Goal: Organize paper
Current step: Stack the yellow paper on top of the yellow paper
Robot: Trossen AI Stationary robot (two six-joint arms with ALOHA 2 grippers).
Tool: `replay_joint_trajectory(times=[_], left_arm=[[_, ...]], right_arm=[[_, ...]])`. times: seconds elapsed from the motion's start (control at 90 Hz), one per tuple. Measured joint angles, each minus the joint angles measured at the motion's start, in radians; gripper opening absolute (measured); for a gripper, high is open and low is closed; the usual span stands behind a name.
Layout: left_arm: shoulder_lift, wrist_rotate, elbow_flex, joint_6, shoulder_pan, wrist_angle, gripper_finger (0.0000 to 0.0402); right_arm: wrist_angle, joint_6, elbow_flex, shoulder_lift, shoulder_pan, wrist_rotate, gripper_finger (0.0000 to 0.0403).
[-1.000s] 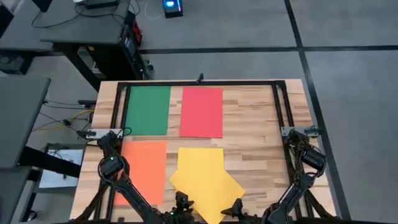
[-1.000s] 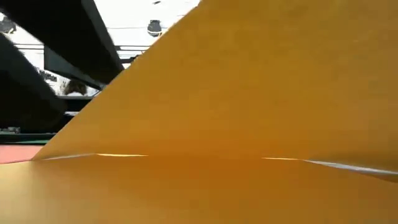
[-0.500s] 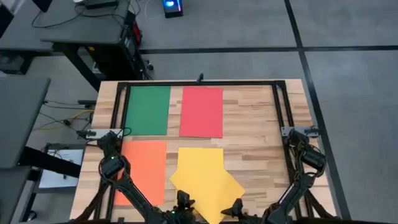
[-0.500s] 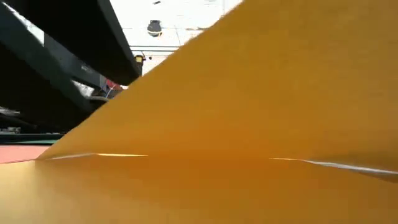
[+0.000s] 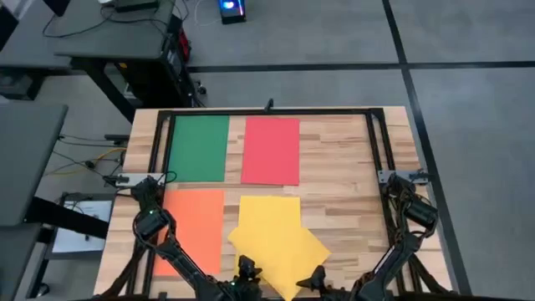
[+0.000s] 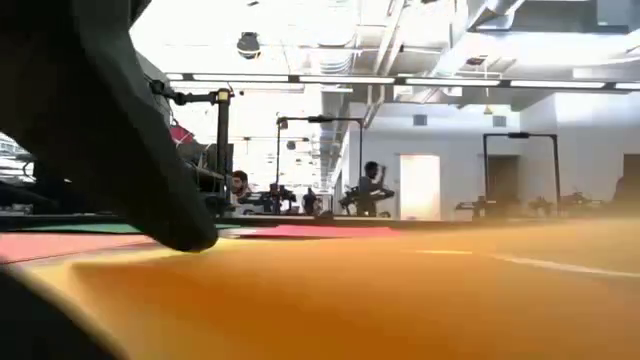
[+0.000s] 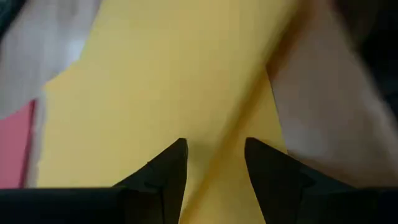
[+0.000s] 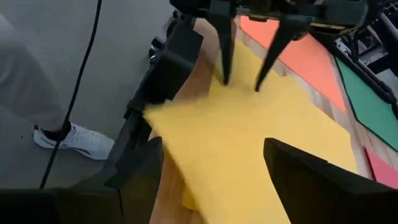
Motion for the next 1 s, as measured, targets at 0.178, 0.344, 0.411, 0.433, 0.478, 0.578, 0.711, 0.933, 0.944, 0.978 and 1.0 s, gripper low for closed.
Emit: replay_joint_trajectory(times=[0.178,0.344,0.411,0.433,0.478,0.578,0.711,0.933,0.944,0.978,1.0], left_arm=[[0.000,-0.070,-0.001,0.003,0.003,0.002,0.0146],[0.000,-0.072,-0.001,0.011,0.011,0.003,0.0146],[0.000,-0.072,-0.001,0.011,0.011,0.002,0.0146],[0.000,-0.073,-0.001,0.011,0.011,0.001,0.0146],[0.000,-0.073,-0.001,0.010,0.011,-0.003,0.0146],[0.000,-0.074,0.011,-0.025,0.010,-0.037,0.0146],[-0.008,-0.076,0.080,-0.139,0.004,-0.195,0.0146],[-0.111,-0.065,0.131,-0.457,0.002,-0.540,0.0125],[-0.117,-0.061,0.131,-0.475,0.002,-0.559,0.0123],[-0.136,-0.036,0.131,-0.536,0.002,-0.615,0.0115],[-0.148,-0.014,0.127,-0.572,0.003,-0.646,0.0110]], right_arm=[[0.000,0.002,0.000,0.000,-0.007,-0.003,0.0266],[0.003,0.002,0.000,0.000,-0.009,-0.005,0.0266],[0.003,0.002,0.000,0.000,-0.009,-0.007,0.0266],[0.003,0.003,0.000,0.000,-0.008,-0.007,0.0266],[0.003,0.018,0.000,0.000,-0.007,-0.007,0.0266],[-0.026,0.146,0.000,-0.009,-0.001,-0.002,0.0264],[-0.242,0.423,0.000,-0.066,-0.013,-0.034,0.0249],[-0.697,0.769,0.000,-0.182,-0.036,-0.095,0.0180],[-0.715,0.779,0.000,-0.188,-0.037,-0.101,0.0175],[-0.765,0.799,0.000,-0.200,-0.043,-0.126,0.0160],[-0.796,0.808,0.000,-0.208,-0.048,-0.148,0.0149]])
